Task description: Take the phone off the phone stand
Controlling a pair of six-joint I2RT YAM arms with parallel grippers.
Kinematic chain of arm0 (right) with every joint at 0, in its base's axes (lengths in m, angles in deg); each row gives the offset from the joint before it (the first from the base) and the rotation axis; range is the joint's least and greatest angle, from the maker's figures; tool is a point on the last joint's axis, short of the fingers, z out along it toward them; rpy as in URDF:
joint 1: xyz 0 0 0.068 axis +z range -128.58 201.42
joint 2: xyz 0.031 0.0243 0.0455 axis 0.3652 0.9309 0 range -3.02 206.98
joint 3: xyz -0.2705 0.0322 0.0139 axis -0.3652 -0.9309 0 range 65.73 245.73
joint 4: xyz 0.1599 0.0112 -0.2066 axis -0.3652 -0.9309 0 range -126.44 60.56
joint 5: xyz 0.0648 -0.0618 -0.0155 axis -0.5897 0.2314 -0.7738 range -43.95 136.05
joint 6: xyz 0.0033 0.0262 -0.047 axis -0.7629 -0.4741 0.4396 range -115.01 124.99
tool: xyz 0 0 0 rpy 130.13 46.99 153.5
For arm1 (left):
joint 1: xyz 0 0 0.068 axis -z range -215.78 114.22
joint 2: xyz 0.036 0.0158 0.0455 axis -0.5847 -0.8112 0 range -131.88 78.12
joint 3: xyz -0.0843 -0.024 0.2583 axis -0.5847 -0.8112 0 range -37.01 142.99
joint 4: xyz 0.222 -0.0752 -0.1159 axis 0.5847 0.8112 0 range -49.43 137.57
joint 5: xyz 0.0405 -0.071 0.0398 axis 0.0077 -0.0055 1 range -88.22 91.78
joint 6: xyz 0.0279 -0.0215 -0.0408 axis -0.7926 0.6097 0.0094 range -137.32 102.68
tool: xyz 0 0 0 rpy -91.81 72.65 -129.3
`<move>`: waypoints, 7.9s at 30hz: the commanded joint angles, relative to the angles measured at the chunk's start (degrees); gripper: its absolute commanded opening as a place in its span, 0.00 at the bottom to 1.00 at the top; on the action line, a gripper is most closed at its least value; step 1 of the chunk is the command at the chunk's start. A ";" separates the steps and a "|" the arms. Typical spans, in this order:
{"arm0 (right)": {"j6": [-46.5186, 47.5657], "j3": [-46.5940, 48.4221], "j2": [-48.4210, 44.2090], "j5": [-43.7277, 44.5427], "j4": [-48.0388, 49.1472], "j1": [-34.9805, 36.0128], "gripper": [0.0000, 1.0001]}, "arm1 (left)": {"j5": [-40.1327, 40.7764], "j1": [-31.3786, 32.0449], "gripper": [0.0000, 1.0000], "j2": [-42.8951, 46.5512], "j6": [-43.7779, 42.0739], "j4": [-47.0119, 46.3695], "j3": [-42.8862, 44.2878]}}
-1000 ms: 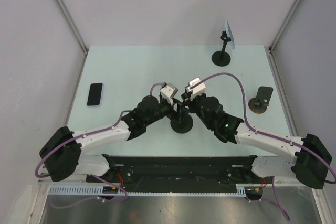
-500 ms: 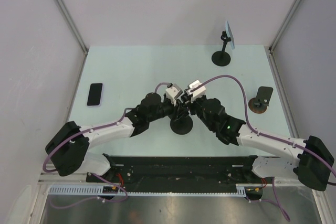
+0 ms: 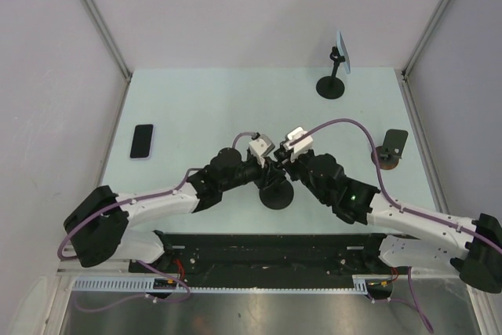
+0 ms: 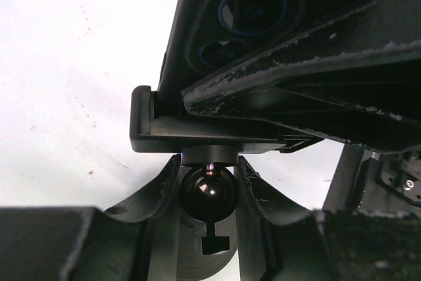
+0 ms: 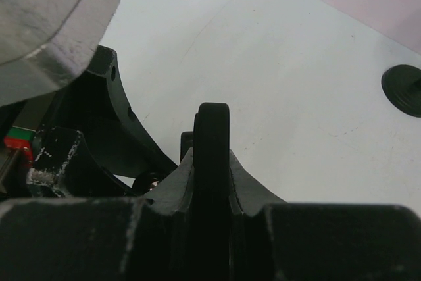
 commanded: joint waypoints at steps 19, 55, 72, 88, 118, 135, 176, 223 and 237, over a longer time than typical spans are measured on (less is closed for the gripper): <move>-1.94 1.37 1.20 29.17 0.66 0.34 0.00 | 24.66 4.98 0.00 11.99 9.39 1.77 -14.05; -10.46 5.15 4.72 30.94 1.63 -2.64 0.00 | 34.78 10.43 0.00 18.77 12.82 2.29 -20.03; -9.76 4.36 2.00 13.73 0.66 -6.86 0.00 | 41.71 10.53 0.00 24.21 11.42 5.01 -22.05; 2.37 3.66 6.83 30.44 12.60 -0.71 0.00 | 41.28 17.72 0.00 19.83 10.36 6.60 -16.60; -3.61 3.57 1.99 -4.84 5.32 -2.12 0.00 | 0.22 -0.55 0.84 5.16 -1.76 3.70 2.21; -2.38 3.04 0.06 -3.79 1.02 0.25 0.00 | 8.30 -0.55 0.00 0.39 -1.07 4.23 4.41; -13.28 18.77 11.40 19.78 -14.03 0.17 0.00 | 38.38 17.11 0.00 9.45 7.64 5.64 -7.90; -16.52 12.53 -13.21 8.44 -18.15 -12.31 0.00 | 21.15 8.59 1.00 12.16 -9.93 -0.08 -0.08; -28.30 12.88 -16.38 -5.18 -12.26 -13.63 0.00 | 35.73 18.60 1.00 12.18 -34.80 -0.60 7.04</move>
